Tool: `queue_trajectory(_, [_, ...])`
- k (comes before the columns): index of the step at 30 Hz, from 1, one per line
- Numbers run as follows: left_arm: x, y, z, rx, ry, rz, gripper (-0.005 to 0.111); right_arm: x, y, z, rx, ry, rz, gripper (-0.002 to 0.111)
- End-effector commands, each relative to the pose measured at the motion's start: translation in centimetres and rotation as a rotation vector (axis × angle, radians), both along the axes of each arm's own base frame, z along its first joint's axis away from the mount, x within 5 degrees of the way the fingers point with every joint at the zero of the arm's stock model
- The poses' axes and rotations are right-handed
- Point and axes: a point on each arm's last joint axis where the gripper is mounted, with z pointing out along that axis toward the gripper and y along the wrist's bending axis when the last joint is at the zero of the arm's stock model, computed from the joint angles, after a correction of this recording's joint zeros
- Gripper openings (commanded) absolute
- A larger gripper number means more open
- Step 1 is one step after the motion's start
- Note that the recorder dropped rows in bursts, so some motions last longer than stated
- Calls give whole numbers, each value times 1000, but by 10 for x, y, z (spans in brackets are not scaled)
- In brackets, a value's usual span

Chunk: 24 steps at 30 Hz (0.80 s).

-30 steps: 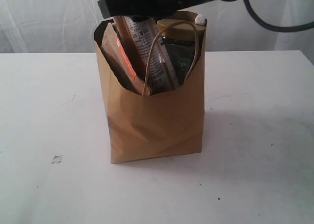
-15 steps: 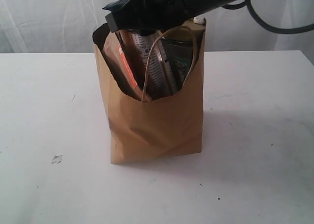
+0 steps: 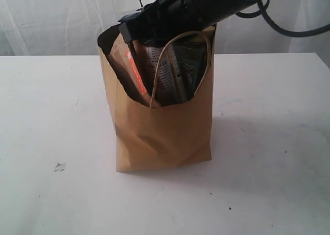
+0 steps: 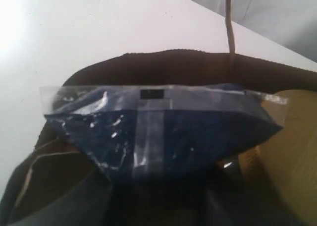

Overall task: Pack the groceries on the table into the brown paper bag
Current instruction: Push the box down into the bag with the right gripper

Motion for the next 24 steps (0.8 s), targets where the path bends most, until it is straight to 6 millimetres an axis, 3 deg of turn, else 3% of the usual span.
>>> queue_trajectory(1, [0, 0, -1, -16, 1, -1, 71, 0, -2, 0, 5, 34, -9, 16])
queue_trajectory(5, [0, 0, -1, -16, 1, -1, 71, -1, -2, 1, 2, 33, -5, 49])
queue_trajectory(7, [0, 0, -1, -16, 1, -1, 71, -1, -2, 1, 3, 32, -5, 58])
queue_trajectory(24, [0, 0, -1, -16, 1, -1, 71, -7, -7, 15, 32, -8, -8, 60])
